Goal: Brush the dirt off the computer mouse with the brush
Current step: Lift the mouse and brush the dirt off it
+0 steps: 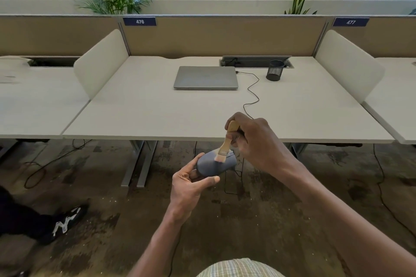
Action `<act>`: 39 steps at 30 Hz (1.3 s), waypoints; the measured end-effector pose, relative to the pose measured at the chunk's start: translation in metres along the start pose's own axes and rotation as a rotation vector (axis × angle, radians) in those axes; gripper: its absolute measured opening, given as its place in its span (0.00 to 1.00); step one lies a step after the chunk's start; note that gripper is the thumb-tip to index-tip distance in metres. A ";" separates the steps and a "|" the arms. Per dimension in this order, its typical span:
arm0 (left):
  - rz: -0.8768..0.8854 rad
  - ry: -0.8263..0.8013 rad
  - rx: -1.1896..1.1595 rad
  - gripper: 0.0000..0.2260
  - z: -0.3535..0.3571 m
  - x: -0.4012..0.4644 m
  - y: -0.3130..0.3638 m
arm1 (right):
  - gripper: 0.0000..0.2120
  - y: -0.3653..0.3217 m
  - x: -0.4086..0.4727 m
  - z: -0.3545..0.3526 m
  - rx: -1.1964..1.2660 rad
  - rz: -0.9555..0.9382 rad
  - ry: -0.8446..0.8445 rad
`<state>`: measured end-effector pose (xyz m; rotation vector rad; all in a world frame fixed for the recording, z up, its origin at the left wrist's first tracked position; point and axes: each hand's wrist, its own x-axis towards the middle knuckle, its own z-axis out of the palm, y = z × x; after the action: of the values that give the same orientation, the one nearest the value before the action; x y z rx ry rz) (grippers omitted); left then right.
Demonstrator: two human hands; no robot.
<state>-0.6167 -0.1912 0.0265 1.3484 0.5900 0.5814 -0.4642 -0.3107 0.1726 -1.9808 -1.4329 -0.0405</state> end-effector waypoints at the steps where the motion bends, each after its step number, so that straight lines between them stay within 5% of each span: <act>1: 0.002 -0.001 0.000 0.33 0.001 0.000 0.000 | 0.10 0.000 0.000 0.001 -0.013 -0.009 -0.001; 10: 0.003 -0.024 0.002 0.33 0.008 -0.005 0.005 | 0.08 -0.006 0.007 0.001 0.016 -0.033 0.032; 31: 0.011 -0.034 0.016 0.32 0.011 -0.011 0.009 | 0.24 -0.013 0.037 0.008 -0.062 -0.037 -0.012; 36: 0.008 -0.051 0.036 0.31 0.009 -0.009 0.007 | 0.09 -0.004 0.051 0.012 -0.130 0.004 -0.070; 39: 0.006 -0.043 0.027 0.32 0.007 -0.006 0.005 | 0.20 0.001 0.051 0.009 -0.076 0.041 -0.052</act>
<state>-0.6162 -0.2002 0.0323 1.3849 0.5603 0.5501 -0.4463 -0.2638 0.1858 -2.0864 -1.4417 -0.0260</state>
